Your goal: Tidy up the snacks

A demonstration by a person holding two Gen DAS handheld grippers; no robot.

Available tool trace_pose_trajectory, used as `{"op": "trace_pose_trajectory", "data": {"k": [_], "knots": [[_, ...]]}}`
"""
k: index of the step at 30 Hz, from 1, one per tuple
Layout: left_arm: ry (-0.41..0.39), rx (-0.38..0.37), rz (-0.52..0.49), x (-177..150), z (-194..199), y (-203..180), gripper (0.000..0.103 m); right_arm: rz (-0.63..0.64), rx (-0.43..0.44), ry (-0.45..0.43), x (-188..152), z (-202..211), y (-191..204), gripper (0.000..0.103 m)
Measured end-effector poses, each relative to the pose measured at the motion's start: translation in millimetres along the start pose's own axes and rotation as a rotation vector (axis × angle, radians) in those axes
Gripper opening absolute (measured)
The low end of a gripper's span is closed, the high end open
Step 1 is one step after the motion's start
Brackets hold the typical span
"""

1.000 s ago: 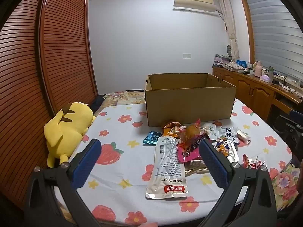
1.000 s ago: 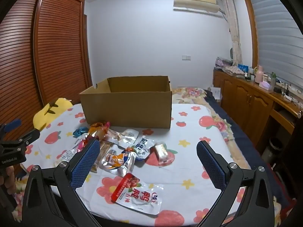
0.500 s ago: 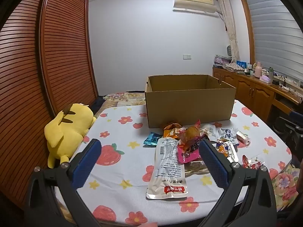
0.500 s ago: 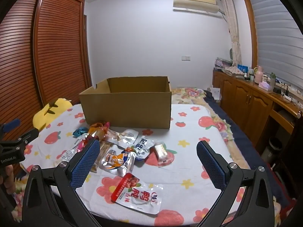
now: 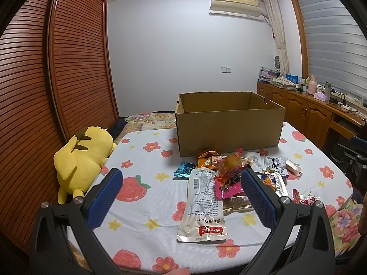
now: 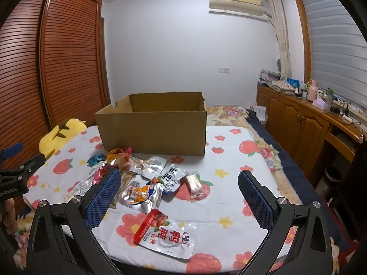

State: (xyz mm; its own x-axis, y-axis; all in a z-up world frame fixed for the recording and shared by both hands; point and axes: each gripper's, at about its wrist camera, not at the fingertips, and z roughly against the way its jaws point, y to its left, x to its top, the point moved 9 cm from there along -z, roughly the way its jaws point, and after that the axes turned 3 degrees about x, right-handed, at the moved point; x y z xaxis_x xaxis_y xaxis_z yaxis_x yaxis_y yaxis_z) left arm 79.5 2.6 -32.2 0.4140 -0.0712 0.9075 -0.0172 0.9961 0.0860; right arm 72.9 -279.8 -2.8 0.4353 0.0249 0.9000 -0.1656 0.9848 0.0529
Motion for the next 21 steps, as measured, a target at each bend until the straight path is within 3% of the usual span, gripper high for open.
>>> {"op": "trace_pose_trajectory", "data": {"k": [21], "knots": [[-0.011, -0.001, 0.0, 10.0, 5.6, -1.2, 0.103, 0.0, 0.0, 0.0, 0.6, -0.3, 0.3, 0.103]]}}
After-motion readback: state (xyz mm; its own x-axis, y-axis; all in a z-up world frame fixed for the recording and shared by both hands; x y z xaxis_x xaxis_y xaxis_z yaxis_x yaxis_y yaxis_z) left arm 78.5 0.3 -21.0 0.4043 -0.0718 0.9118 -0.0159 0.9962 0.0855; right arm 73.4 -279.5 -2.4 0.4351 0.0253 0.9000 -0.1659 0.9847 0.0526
